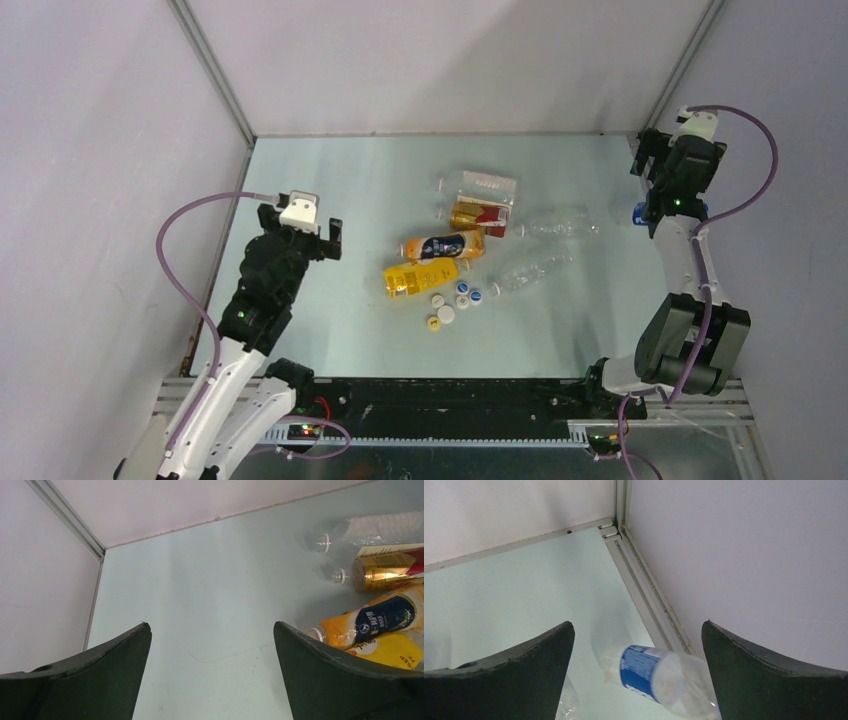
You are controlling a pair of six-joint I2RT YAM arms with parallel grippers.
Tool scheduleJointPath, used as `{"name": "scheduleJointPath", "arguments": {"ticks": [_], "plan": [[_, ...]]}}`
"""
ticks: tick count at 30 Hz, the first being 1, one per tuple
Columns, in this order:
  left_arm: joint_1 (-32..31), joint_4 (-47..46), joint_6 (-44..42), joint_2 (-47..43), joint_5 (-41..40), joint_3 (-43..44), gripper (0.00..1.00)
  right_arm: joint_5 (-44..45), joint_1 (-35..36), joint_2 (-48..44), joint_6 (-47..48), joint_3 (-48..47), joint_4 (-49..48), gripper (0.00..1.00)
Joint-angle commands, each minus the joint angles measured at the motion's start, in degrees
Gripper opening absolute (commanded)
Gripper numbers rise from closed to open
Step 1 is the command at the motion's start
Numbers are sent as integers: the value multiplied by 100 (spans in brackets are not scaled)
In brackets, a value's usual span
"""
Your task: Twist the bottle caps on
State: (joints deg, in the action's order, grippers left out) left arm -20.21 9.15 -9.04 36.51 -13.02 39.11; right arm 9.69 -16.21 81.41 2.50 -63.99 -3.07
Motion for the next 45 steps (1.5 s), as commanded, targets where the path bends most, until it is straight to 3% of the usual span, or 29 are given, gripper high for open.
{"name": "scheduleJointPath", "arguments": {"ticks": [1,7,12,16,28,37,45], "plan": [[43,-112,41,-97,126,96,100,231,43,-145,133,-62,136,99],[38,-63,151,-39,161,128,100,653,223,-298,-914,-73,588,99],[41,-70,470,34,333,179,100,-902,-126,-483,-1786,50,1234,99],[35,60,704,20,451,259,100,-1158,-421,-440,-2434,184,1434,99],[24,113,1175,-393,1005,-168,100,1470,-653,-637,-3319,188,2928,99],[25,-127,1561,-318,1003,-356,100,1629,-1092,-393,-3482,190,3847,99],[17,-176,1447,-427,714,-590,100,2352,-1132,653,-2195,-176,3776,99]]}}
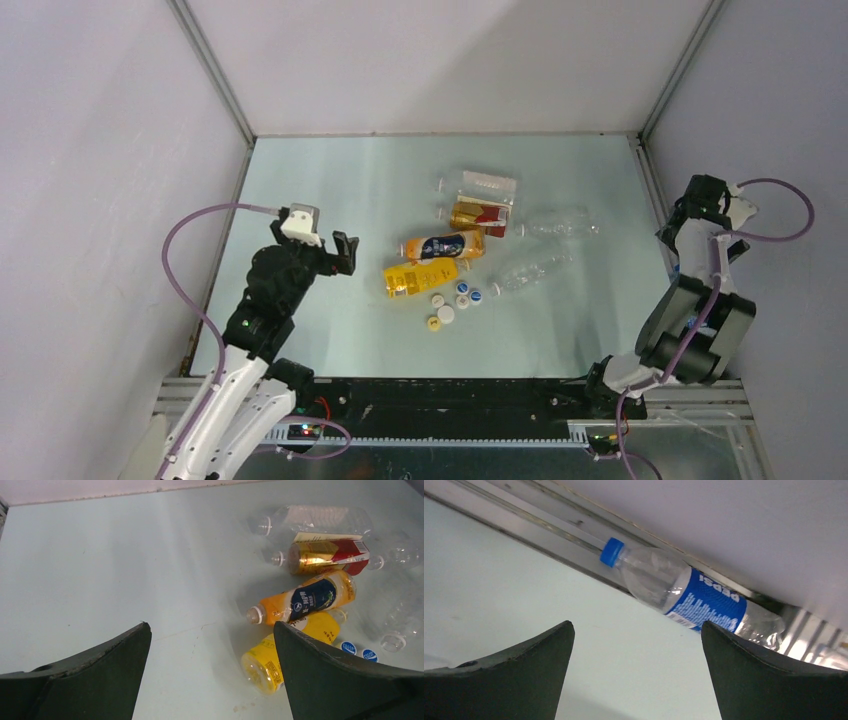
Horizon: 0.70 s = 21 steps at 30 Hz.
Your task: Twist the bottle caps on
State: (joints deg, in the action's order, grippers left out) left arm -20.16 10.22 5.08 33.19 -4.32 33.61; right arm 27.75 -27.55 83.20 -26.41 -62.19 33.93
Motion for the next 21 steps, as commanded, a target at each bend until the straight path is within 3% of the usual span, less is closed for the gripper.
{"name": "scheduleJointPath", "arguments": {"ticks": [1,12,21], "plan": [[12,-272,8,-122,-203,-56,100,644,10,692,799,-445,73,99],[5,-388,21,-156,-418,-175,100,1473,244,2295,2029,-1118,-61,89],[-40,-434,24,-80,-468,-203,100,2059,529,3066,3294,-1282,-803,71]]}}
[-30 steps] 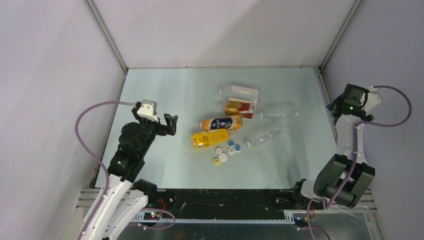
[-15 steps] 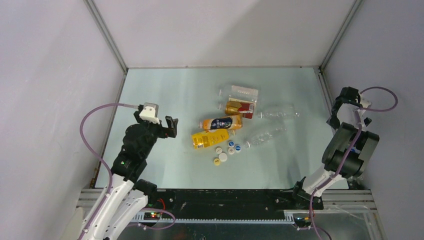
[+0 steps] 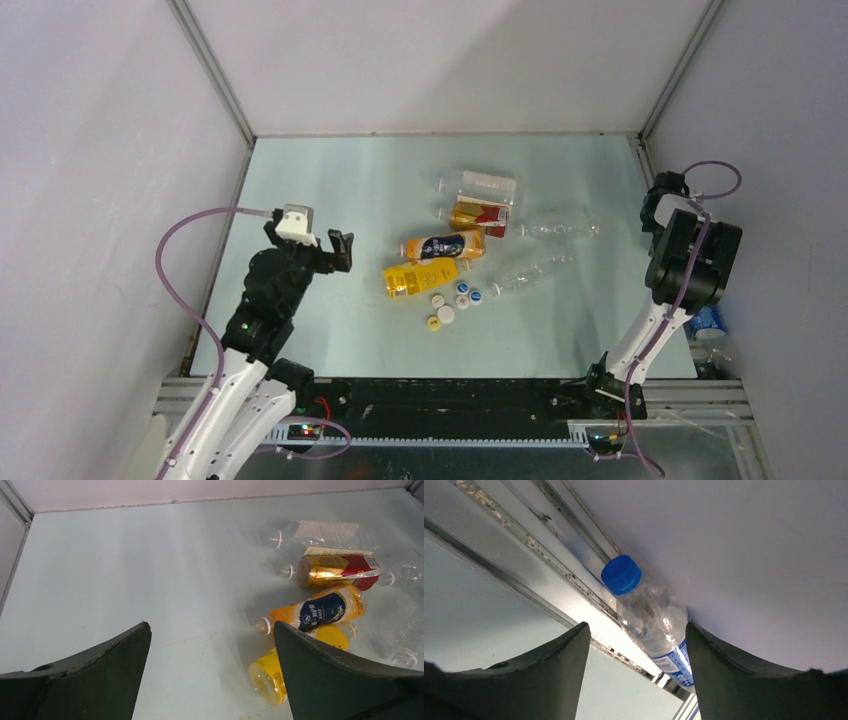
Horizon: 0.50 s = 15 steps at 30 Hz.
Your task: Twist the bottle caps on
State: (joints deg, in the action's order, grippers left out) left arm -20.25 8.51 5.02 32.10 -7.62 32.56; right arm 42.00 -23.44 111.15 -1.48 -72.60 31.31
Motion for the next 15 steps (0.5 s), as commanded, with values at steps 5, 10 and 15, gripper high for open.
{"name": "scheduleJointPath", "arguments": {"ticks": [5,10,15], "plan": [[-32,-298,38,72,-138,-108,100,741,143,579,1299,-314,-876,65],[-32,-314,39,124,-132,-109,100,746,164,906,1709,-316,-1166,62],[-32,-329,35,147,-130,-122,100,913,205,1255,2091,-316,-1267,60]]}}
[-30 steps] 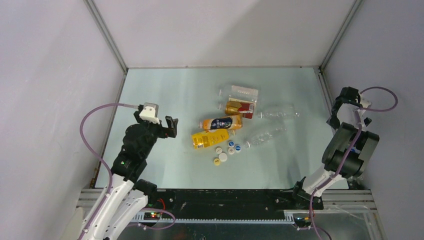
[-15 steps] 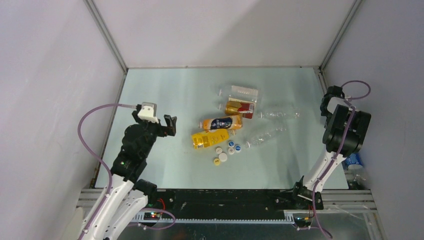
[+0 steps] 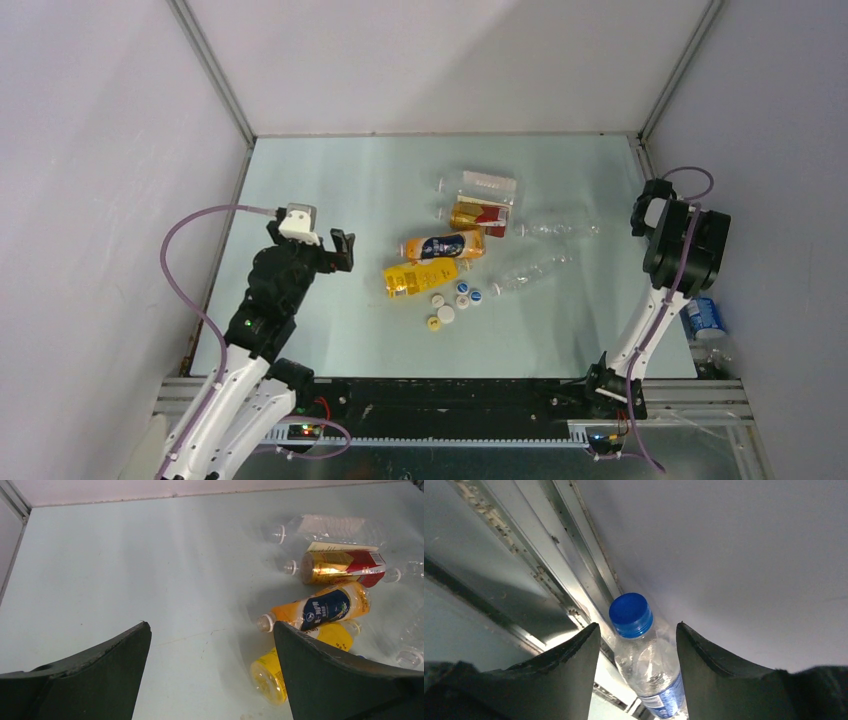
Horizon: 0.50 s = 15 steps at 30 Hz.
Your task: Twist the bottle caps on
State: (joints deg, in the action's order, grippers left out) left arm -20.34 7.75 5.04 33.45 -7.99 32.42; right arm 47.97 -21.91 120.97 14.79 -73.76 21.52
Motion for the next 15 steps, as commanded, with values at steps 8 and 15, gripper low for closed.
{"name": "scheduleJointPath", "arguments": {"ticks": [8,15], "plan": [[-23,-318,20,21,-41,-131,100,595,30,658,760,-201,4,55],[-23,-359,-1,-9,10,-157,100,586,-24,838,586,-206,449,51]]}}
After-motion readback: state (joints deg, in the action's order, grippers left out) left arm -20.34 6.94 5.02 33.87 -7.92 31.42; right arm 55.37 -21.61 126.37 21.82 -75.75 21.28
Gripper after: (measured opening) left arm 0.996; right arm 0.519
